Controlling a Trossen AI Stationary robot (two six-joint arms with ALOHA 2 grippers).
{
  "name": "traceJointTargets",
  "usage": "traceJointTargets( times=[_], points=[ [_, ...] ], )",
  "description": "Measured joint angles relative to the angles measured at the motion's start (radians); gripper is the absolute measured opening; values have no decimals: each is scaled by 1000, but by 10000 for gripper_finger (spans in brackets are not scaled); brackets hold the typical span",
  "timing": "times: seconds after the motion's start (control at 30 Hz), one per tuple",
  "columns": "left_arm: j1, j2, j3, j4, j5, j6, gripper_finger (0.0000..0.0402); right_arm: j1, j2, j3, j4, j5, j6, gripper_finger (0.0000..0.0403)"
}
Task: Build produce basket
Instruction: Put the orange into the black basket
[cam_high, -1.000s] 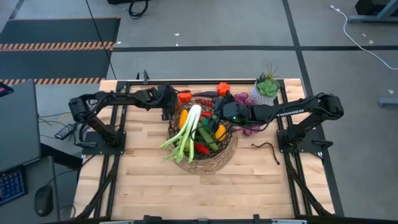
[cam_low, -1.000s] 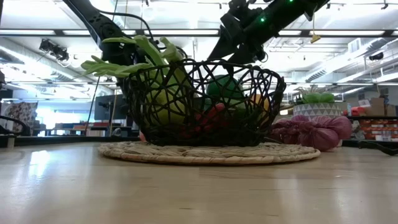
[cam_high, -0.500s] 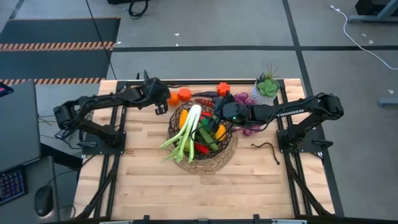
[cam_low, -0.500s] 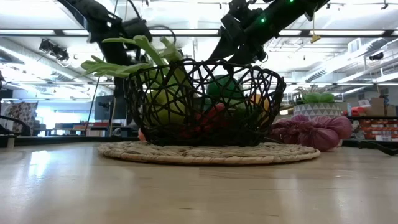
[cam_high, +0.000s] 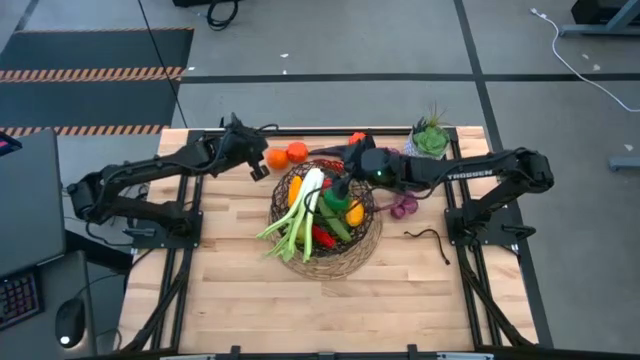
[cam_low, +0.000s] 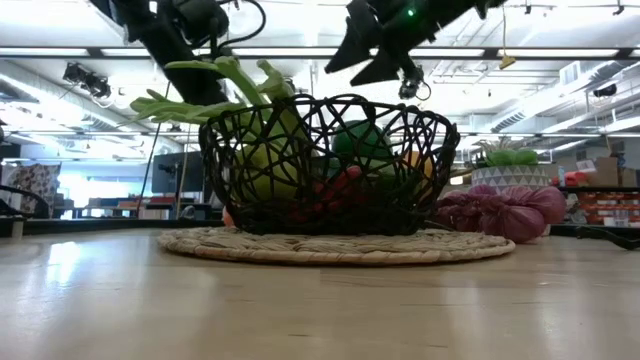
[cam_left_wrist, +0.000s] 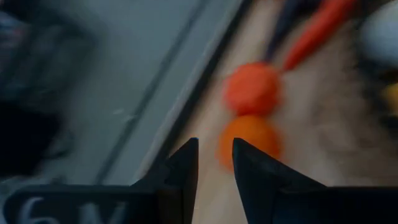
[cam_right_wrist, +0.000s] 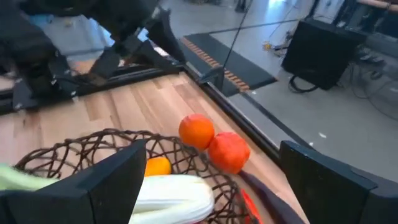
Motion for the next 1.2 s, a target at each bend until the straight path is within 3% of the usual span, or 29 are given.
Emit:
traceJointTargets(
  times=[0.13, 0.33, 0.47, 0.6, 0.8, 0.93, 1.2],
  points=[
    [56, 4, 0, 19, 284, -13, 103, -28, 10, 99, -153, -13, -5, 369],
    [206, 50, 0, 63, 403, -20, 119, -19, 10, 118, -174, -12, 29, 361],
    [314, 103, 32, 1, 550, -33, 173, -15, 12, 118, -174, -13, 30, 356],
    [358, 183, 114, -106, 565, -17, 256, -18, 12, 118, -172, -11, 30, 354],
    [323, 322, 262, -181, 569, -42, 361, -20, 12, 118, -172, -11, 29, 353],
    [295, 430, 309, -208, 558, -42, 388, -18, 12, 118, -184, -12, 28, 353],
    [284, 547, 326, -266, 506, -63, 392, -15, 13, 118, -255, -11, 30, 352]
  ],
)
